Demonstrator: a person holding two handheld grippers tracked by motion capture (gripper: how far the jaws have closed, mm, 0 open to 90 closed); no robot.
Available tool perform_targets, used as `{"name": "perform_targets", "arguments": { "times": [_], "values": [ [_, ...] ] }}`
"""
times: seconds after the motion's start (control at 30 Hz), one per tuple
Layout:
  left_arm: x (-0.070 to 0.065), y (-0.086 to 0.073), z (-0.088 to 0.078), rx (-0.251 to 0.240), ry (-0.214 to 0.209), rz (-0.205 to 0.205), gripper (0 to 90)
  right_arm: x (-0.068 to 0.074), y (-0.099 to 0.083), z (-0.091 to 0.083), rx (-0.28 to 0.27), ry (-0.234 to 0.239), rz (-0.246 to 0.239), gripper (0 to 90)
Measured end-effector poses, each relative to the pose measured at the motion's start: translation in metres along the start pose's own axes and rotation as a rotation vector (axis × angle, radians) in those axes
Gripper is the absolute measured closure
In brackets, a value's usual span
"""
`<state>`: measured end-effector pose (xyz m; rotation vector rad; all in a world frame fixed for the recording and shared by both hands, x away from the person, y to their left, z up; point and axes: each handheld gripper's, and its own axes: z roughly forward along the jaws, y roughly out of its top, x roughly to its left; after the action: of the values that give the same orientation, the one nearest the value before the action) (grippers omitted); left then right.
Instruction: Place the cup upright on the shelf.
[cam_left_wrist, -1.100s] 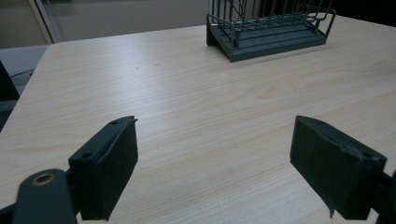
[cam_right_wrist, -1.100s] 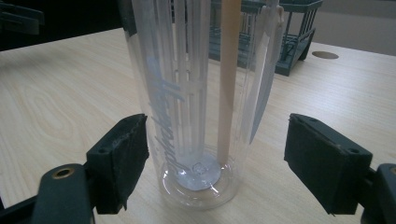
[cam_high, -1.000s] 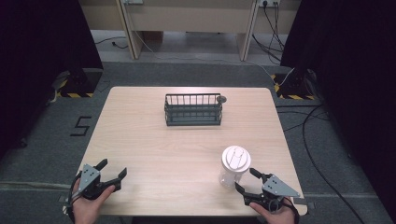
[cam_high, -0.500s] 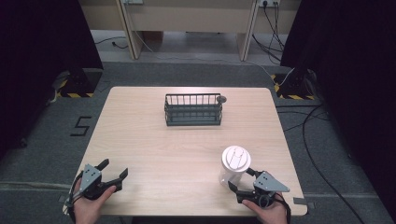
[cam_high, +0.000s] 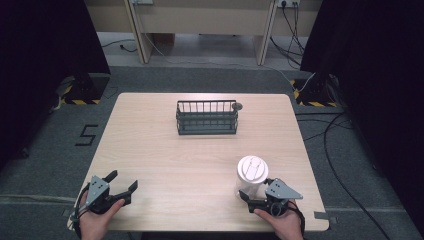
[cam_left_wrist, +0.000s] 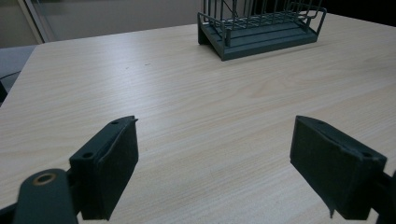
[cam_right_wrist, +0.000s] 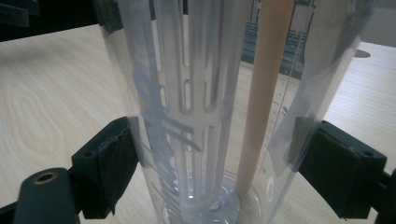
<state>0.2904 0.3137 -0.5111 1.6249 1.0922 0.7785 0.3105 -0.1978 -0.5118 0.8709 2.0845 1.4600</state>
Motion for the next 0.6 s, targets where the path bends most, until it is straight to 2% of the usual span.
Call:
{"name": "perform_targets", "arguments": {
  "times": [0.6],
  "values": [
    [-0.0009,0.0005,0.0000,-0.001,-0.005,0.007,15.0,0.0009,0.0031,0.0058,-0.005,0.012,-0.017,18.3]
  ]
}}
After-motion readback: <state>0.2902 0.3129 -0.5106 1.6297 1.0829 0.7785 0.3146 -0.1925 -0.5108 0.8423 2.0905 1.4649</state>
